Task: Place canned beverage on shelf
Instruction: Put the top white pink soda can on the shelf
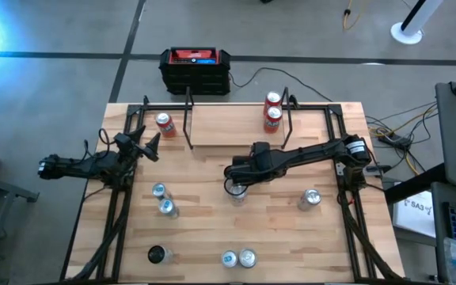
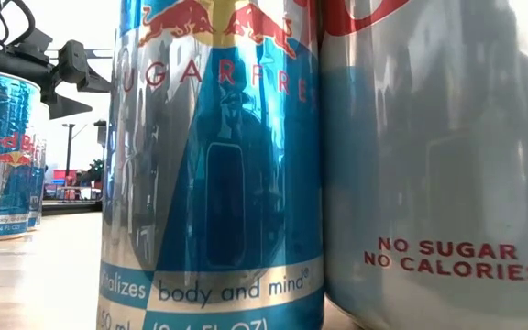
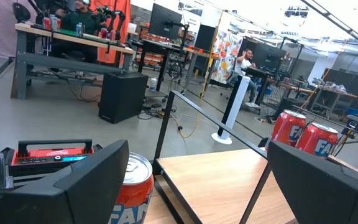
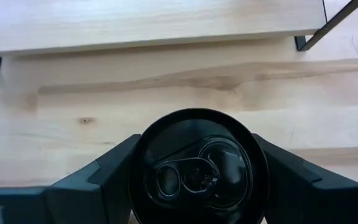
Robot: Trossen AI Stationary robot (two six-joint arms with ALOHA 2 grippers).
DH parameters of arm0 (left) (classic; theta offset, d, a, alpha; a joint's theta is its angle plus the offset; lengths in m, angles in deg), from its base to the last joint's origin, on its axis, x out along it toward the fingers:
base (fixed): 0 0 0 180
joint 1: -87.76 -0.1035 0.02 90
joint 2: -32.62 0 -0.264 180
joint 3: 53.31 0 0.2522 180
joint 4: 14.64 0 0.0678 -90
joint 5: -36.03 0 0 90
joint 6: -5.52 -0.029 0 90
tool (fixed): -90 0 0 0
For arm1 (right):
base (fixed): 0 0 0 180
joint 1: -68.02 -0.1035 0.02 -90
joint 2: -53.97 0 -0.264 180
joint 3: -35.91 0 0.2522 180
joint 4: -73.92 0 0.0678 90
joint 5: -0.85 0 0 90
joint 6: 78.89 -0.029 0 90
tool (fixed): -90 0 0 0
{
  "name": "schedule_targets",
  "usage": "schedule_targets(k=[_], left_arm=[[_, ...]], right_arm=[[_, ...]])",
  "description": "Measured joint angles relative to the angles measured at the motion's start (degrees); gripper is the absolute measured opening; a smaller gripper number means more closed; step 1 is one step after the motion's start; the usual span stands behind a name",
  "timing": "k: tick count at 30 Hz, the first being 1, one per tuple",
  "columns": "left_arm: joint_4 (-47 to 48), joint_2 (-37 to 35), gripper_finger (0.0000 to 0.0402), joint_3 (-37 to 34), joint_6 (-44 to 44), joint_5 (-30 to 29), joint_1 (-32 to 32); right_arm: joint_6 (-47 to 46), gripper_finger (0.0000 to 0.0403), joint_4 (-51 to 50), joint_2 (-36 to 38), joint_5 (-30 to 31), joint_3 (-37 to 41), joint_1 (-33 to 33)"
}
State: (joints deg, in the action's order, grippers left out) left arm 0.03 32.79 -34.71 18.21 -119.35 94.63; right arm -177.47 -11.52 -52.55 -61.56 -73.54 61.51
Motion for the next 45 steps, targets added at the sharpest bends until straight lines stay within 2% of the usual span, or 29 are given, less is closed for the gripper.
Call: schedule_targets(k=[5,25,33,38,45], left_arm=[[0.00,0.02,0.0368,0.00,0.00,0.00,-0.01],[-0.01,0.01,0.0368,0.00,-0.01,0.00,-0.01],[0.00,0.00,0.0368,0.00,0.00,0.00,-0.01],[-0.02,0.01,0.0368,0.00,-0.01,0.00,0.00],[0.00,0.00,0.0368,0.00,0.00,0.00,-0.01]], right_arm=[[1.45,0.0244,-4.16,-0.18,-2.49,-3.44,0.18],[11.52,0.0244,-7.69,-0.22,4.59,-13.49,6.80],[15.75,0.0244,-4.35,-0.24,5.87,-14.32,12.59],[16.17,0.0244,0.13,-0.55,4.23,-13.24,16.73],[17.46,0.0244,2.32,-3.79,3.95,-15.10,20.25]])
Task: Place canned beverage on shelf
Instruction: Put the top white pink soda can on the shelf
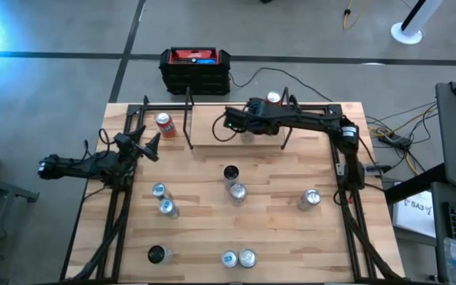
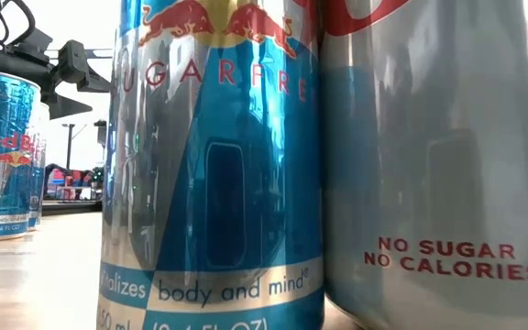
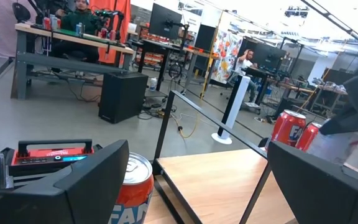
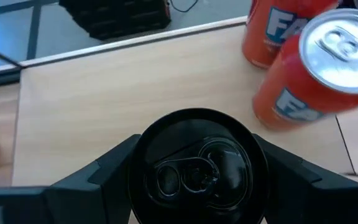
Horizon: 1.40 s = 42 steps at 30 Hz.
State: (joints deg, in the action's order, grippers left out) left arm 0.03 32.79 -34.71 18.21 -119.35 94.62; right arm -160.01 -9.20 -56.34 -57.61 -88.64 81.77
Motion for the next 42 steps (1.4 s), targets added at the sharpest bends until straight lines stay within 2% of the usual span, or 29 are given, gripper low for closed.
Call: schedule_targets(k=[5,16,20,25,28,37,42], left_arm=[[0.00,0.00,0.0368,0.00,-0.02,0.00,-0.01],[0.00,0.01,0.0368,0.00,-0.01,0.00,-0.01],[0.00,0.01,0.0368,0.01,-0.01,0.01,0.00],[-0.02,0.01,0.0368,0.00,0.00,0.00,0.01],[-0.01,0.00,0.0368,0.00,0.00,0.00,0.01],[0.00,0.00,0.0368,0.01,0.00,0.00,0.00],[-0.02,0.02,0.0368,0.00,0.00,0.00,-0.01]], right_arm=[[3.63,0.0244,-2.57,-4.54,0.40,-6.07,0.52],[1.57,0.0244,-16.07,-13.73,-0.18,-23.13,1.99],[1.61,0.0248,-15.71,-14.11,0.10,-23.86,2.33],[1.61,0.0306,-16.08,-14.11,0.71,-23.88,3.17],[1.21,0.0323,-16.04,-14.00,2.21,-23.95,3.65],[0.72,0.0325,-17.44,-13.22,1.29,-23.95,3.77],[0.63,0.0326,-17.79,-12.06,-3.95,-23.95,3.81]])
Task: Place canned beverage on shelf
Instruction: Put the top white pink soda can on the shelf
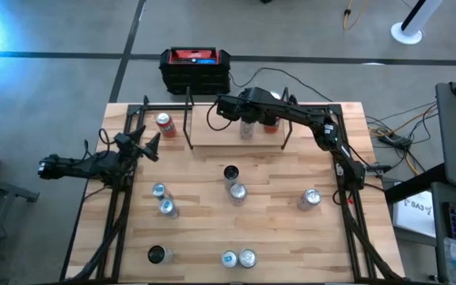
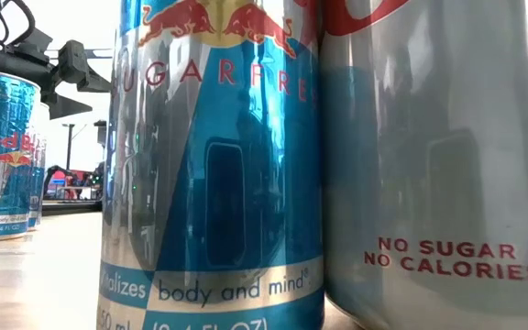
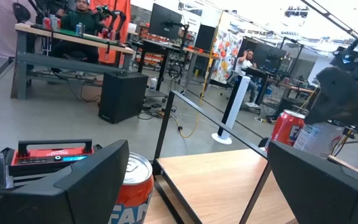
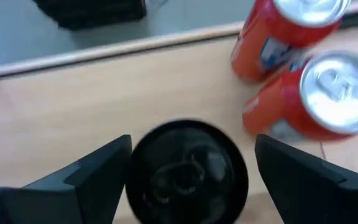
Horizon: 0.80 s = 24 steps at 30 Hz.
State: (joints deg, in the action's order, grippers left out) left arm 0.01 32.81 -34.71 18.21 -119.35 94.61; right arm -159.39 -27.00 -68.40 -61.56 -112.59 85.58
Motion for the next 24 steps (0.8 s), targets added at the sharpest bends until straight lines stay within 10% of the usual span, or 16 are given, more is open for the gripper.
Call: schedule_targets(k=[24], left_arm=[[0.00,-0.02,0.0368,0.00,0.00,0.00,0.00]], right_arm=[[2.44,0.0327,0.07,-0.53,-8.09,0.02,0.59]])
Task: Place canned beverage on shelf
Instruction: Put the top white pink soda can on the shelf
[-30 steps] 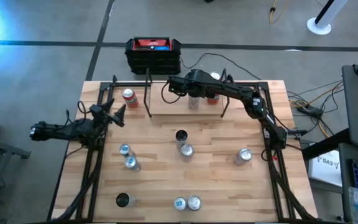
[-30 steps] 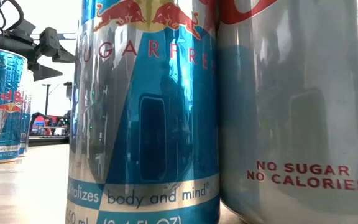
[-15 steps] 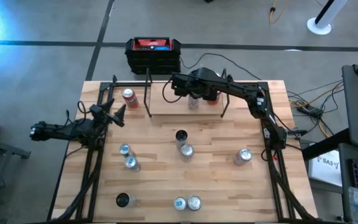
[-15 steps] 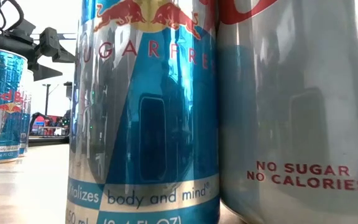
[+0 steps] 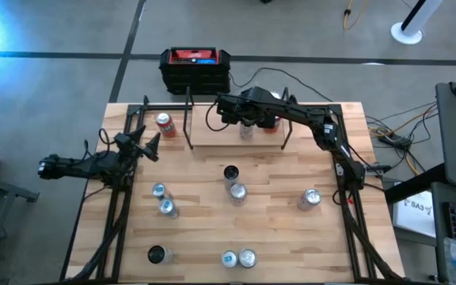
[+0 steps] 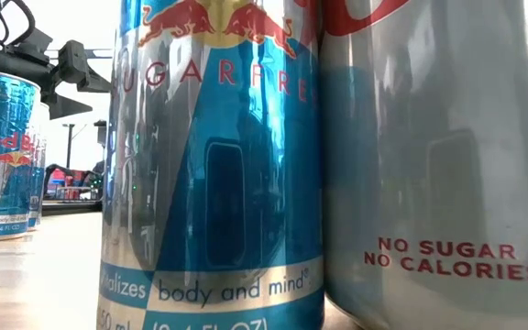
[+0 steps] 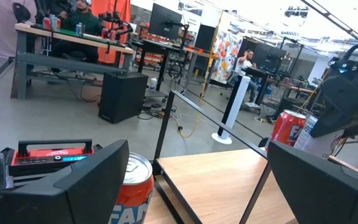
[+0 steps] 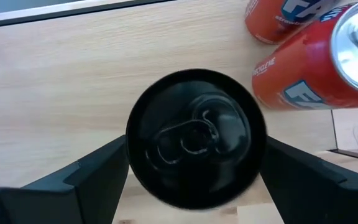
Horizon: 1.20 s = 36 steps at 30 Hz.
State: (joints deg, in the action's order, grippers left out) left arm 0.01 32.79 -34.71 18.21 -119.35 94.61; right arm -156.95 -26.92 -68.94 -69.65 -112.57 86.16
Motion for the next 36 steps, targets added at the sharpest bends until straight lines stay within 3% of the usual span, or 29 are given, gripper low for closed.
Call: schedule_targets(k=[7,14,36], left_arm=[[0.02,0.02,0.0368,0.00,0.00,0.00,0.02],[0.02,0.00,0.0368,0.00,0.00,0.00,0.01],[0.01,0.00,0.0368,0.00,0.00,0.00,0.01]], right_arm=[[0.07,0.0318,0.84,-0.16,-0.01,0.00,0.03],[-0.78,0.0233,0.71,-0.16,0.01,0.00,0.02],[-0.05,0.0233,1.01,-0.18,1.46,0.04,3.34]])
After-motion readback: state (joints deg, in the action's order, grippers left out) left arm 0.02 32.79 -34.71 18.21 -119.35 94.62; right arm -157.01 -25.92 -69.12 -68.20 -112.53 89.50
